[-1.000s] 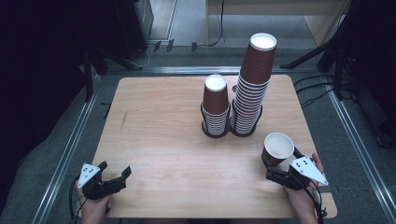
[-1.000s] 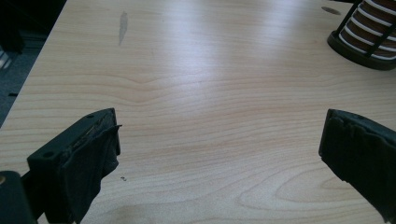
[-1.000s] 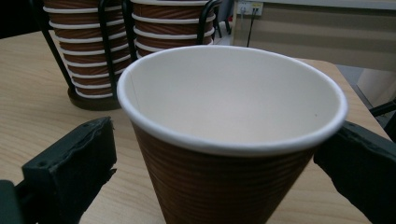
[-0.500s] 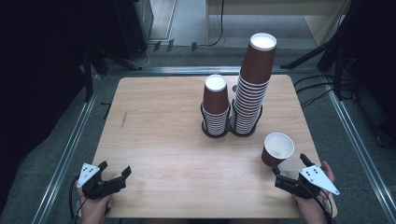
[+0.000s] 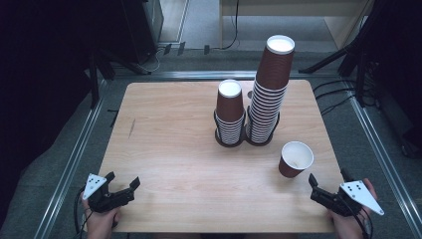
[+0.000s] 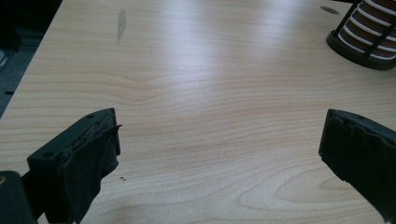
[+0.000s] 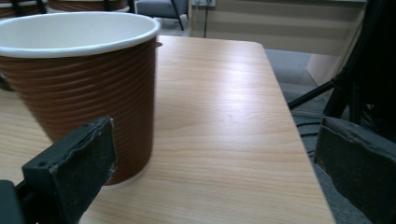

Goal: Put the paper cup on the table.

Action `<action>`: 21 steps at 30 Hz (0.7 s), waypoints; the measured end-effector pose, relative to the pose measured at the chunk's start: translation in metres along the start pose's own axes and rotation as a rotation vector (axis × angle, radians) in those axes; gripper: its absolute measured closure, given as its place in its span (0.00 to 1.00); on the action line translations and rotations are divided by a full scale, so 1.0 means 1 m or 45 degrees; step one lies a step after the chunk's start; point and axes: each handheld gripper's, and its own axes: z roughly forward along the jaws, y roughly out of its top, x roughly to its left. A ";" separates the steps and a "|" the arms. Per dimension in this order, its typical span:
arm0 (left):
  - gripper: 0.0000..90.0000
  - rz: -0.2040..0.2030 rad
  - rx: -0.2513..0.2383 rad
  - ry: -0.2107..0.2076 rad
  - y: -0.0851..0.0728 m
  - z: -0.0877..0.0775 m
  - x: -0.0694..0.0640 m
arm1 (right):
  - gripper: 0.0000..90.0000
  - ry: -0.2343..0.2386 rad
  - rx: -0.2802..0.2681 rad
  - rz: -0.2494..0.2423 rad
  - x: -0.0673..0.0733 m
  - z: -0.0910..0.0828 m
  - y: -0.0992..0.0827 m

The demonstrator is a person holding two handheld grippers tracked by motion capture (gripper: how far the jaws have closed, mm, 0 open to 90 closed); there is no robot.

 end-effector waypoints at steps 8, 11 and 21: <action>0.00 0.002 0.002 -0.001 0.000 0.001 0.000 | 0.00 -0.051 0.003 0.019 -0.013 -0.004 -0.002; 0.00 -0.001 0.004 -0.002 -0.001 0.001 0.000 | 0.00 -0.046 0.009 0.033 -0.013 -0.003 -0.003; 0.00 -0.005 0.006 -0.009 -0.002 0.002 0.000 | 0.00 -0.044 0.030 0.043 -0.012 0.000 -0.004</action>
